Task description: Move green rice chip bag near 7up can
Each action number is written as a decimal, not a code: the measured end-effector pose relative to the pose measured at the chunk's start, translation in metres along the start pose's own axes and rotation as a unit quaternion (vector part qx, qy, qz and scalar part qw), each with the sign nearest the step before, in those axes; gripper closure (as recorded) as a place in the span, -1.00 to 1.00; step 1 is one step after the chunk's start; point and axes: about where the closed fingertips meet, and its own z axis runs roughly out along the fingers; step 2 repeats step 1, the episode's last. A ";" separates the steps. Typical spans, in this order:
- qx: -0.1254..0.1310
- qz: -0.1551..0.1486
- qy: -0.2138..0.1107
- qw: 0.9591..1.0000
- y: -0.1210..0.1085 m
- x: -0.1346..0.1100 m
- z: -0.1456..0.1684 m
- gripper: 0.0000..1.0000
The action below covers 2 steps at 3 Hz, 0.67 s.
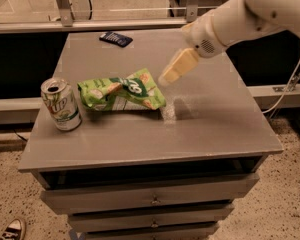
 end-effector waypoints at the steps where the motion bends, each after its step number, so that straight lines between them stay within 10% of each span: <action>1: 0.015 0.003 -0.008 1.000 -0.012 -0.002 -0.015 -1.00; 2: 0.015 0.003 -0.008 1.000 -0.012 -0.002 -0.015 -1.00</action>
Offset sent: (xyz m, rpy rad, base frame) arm 0.0000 0.0000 0.0000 0.0000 0.0000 0.0000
